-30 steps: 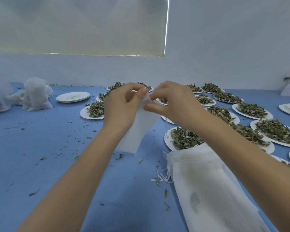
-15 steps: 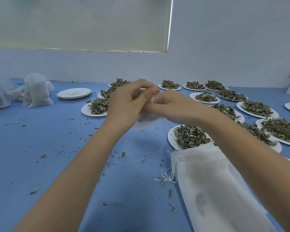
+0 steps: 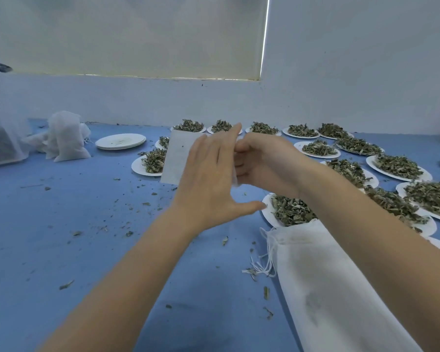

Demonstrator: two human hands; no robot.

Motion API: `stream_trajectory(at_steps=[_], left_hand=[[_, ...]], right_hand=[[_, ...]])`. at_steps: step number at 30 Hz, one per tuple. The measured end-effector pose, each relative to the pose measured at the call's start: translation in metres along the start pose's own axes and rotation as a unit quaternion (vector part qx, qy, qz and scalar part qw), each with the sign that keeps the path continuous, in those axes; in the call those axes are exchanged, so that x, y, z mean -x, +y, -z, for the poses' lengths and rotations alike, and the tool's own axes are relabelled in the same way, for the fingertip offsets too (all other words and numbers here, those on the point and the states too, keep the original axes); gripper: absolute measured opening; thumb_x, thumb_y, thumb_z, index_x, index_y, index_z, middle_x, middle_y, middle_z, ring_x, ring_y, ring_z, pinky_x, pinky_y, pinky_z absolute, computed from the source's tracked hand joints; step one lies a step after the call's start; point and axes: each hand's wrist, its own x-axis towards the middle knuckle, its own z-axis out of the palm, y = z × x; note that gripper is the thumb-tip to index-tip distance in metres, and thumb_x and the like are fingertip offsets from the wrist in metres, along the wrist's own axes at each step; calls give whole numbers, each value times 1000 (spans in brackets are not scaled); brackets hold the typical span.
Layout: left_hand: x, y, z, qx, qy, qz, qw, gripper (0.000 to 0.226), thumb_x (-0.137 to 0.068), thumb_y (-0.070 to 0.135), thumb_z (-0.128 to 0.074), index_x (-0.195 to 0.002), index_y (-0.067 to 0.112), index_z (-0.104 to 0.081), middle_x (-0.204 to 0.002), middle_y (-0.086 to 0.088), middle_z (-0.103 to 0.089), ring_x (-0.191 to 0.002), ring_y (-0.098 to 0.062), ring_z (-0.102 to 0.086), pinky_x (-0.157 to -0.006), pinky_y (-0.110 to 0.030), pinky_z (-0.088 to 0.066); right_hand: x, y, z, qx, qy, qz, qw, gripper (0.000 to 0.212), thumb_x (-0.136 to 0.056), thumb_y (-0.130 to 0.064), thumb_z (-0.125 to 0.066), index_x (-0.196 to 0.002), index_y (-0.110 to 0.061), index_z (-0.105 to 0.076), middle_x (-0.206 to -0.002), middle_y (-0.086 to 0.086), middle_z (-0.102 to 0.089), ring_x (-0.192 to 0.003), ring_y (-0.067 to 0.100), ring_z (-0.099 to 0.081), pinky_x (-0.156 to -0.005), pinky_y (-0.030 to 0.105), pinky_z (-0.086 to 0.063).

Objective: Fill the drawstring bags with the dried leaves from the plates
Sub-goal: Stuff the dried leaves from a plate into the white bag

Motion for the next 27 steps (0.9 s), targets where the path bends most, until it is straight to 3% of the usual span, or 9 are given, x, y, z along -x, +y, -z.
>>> stream_trajectory(at_steps=[3, 5, 9, 12, 16, 19, 23, 27], left_hand=[[-1, -5, -6, -38, 76, -15, 996, 78, -63, 9, -71, -133, -6, -40, -115, -20, -56, -107, -32, -47, -101, -48, -34], [-2, -14, -5, -53, 67, -29, 996, 73, -60, 1, -66, -129, -8, -45, -110, -20, -58, -100, -32, -48, -94, -49, -39], [-2, -27, 0, -44, -4, -30, 999, 59, -61, 6, -72, -116, -3, -52, -100, -17, -57, -87, -36, -55, -74, -36, -42], [-2, -32, 1, -37, -4, -10, 999, 50, -63, 8, -73, -107, -4, -52, -99, -15, -55, -84, -34, -54, -63, -34, -41], [-1, -54, 6, -72, 19, 26, 997, 61, -60, 5, -76, -116, -3, -54, -101, -17, -59, -88, -35, -56, -67, -27, -34], [1, -76, 12, -116, 10, 17, 993, 60, -53, 10, -81, -107, -4, -59, -92, -16, -62, -80, -34, -61, -62, -28, -39], [2, -117, 22, -108, -6, 98, 989, 65, -65, 21, -74, -125, 14, -49, -108, -4, -58, -94, -30, -58, -65, -29, -37], [6, -166, 30, -84, 17, 187, 979, 67, -70, 22, -69, -131, 25, -42, -124, 3, -56, -104, -26, -55, -72, -29, -37]], right_hand=[[-2, 2, 0, -51, -26, -5, 998, 30, -89, -11, -30, -108, -2, -53, -88, 15, -53, -69, 22, -55, -67, 32, -50], [-2, 1, 3, -59, -45, -11, 997, 32, -90, -13, -34, -110, 0, -55, -97, 16, -56, -77, 25, -60, -72, 35, -55], [-5, -3, 10, 20, -60, -41, 997, 39, -92, -26, -46, -115, 2, -59, -106, 18, -64, -89, 27, -65, -81, 38, -56], [-17, -7, 7, 63, -67, -58, 994, 46, -92, -42, -48, -112, -2, -62, -104, 14, -69, -91, 26, -68, -77, 34, -55], [-48, -1, -14, -25, -40, -72, 996, 63, -81, -52, -53, -112, 1, -62, -101, 14, -68, -89, 26, -67, -77, 31, -54], [-74, 7, -27, -47, -69, -97, 992, 67, -81, -56, -51, -115, 0, -60, -93, 12, -67, -79, 24, -66, -72, 29, -53], [-111, 6, -27, 16, -91, -90, 992, 65, -83, -61, -49, -114, -5, -63, -102, 10, -70, -93, 25, -67, -83, 32, -54], [-149, 2, -24, 118, -17, -38, 992, 42, -88, -49, -57, -100, -11, -70, -92, 9, -74, -86, 24, -71, -74, 31, -58]])
